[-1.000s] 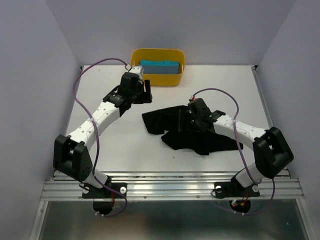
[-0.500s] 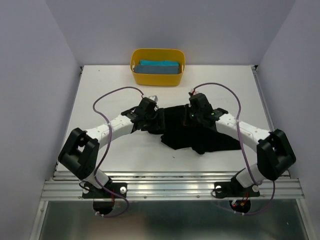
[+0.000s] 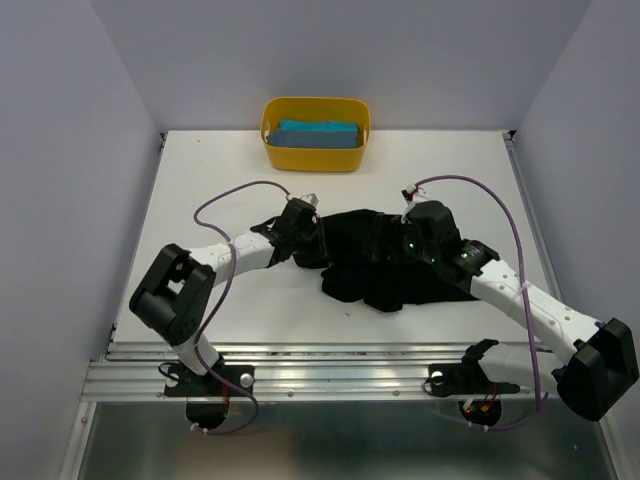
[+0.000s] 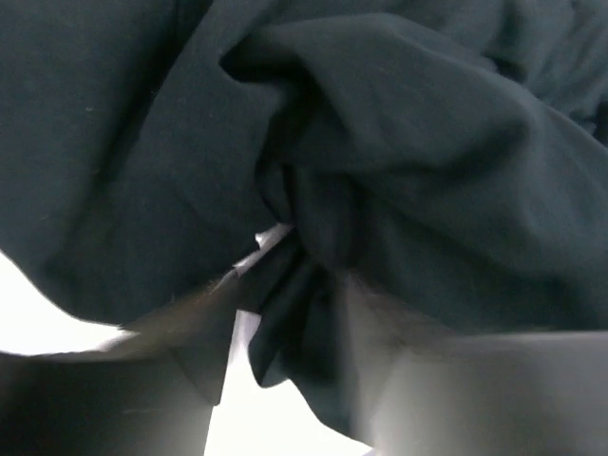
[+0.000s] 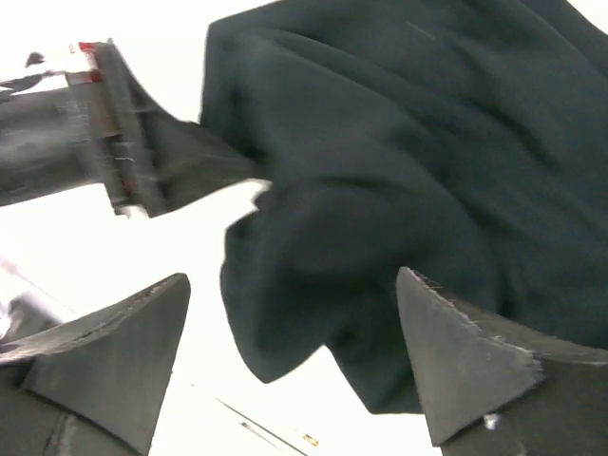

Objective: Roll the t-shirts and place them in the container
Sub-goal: Flatten out the T-shirt at the center of the board.

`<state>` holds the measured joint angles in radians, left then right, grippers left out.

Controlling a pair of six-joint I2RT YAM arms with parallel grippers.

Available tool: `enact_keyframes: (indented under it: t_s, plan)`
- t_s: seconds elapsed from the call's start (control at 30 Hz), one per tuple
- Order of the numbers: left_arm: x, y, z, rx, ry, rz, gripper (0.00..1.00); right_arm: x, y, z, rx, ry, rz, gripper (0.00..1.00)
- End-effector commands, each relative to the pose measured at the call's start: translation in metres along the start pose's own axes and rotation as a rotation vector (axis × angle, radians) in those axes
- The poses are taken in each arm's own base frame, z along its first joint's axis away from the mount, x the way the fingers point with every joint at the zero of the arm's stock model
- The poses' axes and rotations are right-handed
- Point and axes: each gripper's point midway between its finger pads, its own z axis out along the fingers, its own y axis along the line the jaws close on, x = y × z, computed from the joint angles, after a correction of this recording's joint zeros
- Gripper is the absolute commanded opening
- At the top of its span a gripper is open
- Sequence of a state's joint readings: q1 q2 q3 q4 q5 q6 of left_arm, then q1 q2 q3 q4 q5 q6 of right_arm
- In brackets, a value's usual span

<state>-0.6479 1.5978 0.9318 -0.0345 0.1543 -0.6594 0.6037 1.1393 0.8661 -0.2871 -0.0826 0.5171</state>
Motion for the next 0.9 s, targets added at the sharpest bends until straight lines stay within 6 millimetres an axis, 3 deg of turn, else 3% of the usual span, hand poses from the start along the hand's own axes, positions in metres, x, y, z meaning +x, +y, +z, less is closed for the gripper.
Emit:
enact_keyframes:
  t_s: [0.0, 0.1, 0.23, 0.37, 0.57, 0.77, 0.87]
  plan:
    - [-0.009, -0.014, 0.012, 0.052, -0.021, 0.003, 0.33, 0.017, -0.064, -0.017, 0.324, -0.038, 0.089, 0.96]
    - [-0.017, -0.015, 0.012, 0.039, -0.048, 0.005, 0.00, 0.023, -0.127, -0.046, 0.567, -0.096, 0.244, 0.96]
    - [-0.030, -0.010, 0.007, -0.015, -0.077, 0.033, 0.00, 0.048, -0.160, -0.064, 0.659, -0.080, 0.400, 0.90]
    - [-0.044, -0.005, -0.005, -0.036, -0.124, 0.034, 0.00, 0.072, -0.182, -0.070, 0.728, -0.073, 0.552, 0.90]
    - [-0.061, 0.004, -0.024, -0.043, -0.193, 0.014, 0.00, 0.090, -0.188, -0.063, 0.724, -0.059, 0.649, 0.91]
    - [-0.076, 0.003, -0.043, -0.034, -0.243, 0.025, 0.00, 0.103, -0.199, -0.046, 0.695, -0.082, 0.709, 0.77]
    - [-0.072, -0.004, -0.047, 0.001, -0.220, 0.052, 0.00, 0.104, -0.201, -0.040, 0.691, -0.079, 0.709, 0.72]
